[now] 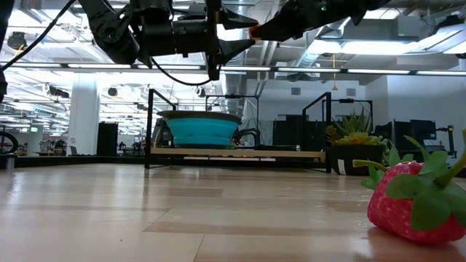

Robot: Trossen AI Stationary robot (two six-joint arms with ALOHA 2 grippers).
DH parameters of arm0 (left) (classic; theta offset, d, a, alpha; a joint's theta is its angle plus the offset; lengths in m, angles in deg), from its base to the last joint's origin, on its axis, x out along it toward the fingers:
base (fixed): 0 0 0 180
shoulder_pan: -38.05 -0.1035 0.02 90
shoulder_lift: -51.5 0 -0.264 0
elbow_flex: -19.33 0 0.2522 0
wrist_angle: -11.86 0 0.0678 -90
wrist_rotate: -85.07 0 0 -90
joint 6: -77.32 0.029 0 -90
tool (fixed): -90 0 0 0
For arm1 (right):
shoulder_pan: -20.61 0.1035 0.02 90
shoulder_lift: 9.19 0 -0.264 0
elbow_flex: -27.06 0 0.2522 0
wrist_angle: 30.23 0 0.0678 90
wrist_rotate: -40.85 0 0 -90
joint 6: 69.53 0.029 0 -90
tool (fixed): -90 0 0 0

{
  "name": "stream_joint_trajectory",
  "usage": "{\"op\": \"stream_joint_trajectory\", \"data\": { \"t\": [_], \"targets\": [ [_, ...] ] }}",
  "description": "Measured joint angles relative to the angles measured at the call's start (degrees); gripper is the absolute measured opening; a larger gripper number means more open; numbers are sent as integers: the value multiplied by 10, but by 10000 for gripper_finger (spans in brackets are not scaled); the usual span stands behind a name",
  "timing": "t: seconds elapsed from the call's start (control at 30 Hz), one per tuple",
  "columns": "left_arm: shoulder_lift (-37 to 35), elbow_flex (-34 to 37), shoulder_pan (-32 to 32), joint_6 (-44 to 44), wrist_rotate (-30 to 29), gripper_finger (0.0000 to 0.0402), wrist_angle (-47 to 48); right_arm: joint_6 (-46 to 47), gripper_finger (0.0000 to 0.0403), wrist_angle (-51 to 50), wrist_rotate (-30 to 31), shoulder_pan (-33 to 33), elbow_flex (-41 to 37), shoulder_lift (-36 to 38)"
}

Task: Pick & Place Fruit
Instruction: Put the pear into the basket

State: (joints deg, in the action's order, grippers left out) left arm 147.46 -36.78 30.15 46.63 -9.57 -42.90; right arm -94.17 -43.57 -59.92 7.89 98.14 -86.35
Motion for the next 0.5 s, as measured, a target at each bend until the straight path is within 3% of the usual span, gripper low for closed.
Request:
{"op": "stream_joint_trajectory", "data": {
  "t": [0.2,0.5],
  "targets": [
    [-3,-4,-1,1,-1,178,-12,-8,97,-3,-47,3,-3,-13],
    [-2,-2,2,1,-1,162,2,2,92,44,-39,6,-2,-55]
  ]
}}
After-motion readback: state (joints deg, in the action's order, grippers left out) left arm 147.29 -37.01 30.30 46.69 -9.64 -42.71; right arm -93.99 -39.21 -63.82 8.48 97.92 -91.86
